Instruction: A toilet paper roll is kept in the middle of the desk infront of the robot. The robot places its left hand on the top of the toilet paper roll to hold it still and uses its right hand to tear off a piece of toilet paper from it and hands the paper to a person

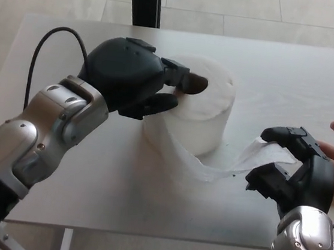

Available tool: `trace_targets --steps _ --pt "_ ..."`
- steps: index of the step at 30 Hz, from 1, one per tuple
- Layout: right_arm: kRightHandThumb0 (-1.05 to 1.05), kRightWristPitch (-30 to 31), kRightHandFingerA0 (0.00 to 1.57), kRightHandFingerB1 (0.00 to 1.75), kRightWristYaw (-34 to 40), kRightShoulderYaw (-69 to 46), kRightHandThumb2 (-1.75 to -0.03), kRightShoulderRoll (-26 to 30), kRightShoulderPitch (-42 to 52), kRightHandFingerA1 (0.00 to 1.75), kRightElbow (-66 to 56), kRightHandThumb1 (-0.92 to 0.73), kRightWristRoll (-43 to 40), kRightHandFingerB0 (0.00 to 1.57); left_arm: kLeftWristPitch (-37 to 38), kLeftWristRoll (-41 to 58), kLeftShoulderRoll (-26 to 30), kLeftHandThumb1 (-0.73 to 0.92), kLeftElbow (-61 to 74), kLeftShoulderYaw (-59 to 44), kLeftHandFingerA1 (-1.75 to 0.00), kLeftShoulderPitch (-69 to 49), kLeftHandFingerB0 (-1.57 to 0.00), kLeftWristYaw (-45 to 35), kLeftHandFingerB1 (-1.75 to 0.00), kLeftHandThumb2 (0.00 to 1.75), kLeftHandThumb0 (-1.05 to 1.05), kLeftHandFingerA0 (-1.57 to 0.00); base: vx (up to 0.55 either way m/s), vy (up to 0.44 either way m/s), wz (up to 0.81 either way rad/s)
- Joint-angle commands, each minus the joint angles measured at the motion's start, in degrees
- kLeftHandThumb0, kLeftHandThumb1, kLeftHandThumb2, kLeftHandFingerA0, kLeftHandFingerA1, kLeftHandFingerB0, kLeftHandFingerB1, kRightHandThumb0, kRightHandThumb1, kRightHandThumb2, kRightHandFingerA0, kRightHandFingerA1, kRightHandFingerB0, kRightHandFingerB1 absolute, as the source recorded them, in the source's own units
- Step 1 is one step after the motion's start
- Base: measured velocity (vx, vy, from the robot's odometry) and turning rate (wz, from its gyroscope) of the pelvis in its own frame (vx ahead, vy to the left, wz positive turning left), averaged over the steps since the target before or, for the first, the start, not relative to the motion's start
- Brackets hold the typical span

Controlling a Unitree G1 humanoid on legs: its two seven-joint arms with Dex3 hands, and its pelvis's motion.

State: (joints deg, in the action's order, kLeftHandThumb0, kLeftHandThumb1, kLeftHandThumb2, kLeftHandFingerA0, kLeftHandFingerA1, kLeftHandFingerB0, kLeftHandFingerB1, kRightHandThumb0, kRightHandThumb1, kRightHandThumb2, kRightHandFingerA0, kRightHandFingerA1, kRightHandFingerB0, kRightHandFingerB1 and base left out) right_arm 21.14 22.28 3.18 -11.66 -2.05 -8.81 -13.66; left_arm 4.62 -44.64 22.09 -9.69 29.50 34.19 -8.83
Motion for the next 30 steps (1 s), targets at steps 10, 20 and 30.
trace_targets --steps 10,20,30 --pt "-0.34 16.1 0.93 1.08 -12.5 5.3 -1.32 8.9 -1.9 1.58 -4.0 -0.57 -0.9 0.61 1.4 -3.1 -2.5 0.86 -6.5 0.8 -0.52 4.7 -0.52 3.5 -0.42 0.66 -0.58 -0.51 0.00 0.000 0.00" --pt "-0.53 22.8 0.00 0.53 -18.7 15.0 -0.69 21.4 -5.4 0.55 -4.6 -0.51 3.0 0.07 3.1 -3.0 -2.7 0.86 -5.9 0.7 -0.52 4.0 -0.55 5.8 -0.44 0.66 -0.54 -0.54 0.00 0.000 0.00" --pt "-0.65 23.6 0.00 0.62 -19.9 19.1 -0.54 23.3 -7.2 0.33 -5.7 -0.46 3.8 0.14 4.1 -3.3 -2.4 0.85 -6.7 0.7 -0.50 2.6 -0.55 7.7 -0.44 0.66 -0.52 -0.57 0.00 0.000 0.00"
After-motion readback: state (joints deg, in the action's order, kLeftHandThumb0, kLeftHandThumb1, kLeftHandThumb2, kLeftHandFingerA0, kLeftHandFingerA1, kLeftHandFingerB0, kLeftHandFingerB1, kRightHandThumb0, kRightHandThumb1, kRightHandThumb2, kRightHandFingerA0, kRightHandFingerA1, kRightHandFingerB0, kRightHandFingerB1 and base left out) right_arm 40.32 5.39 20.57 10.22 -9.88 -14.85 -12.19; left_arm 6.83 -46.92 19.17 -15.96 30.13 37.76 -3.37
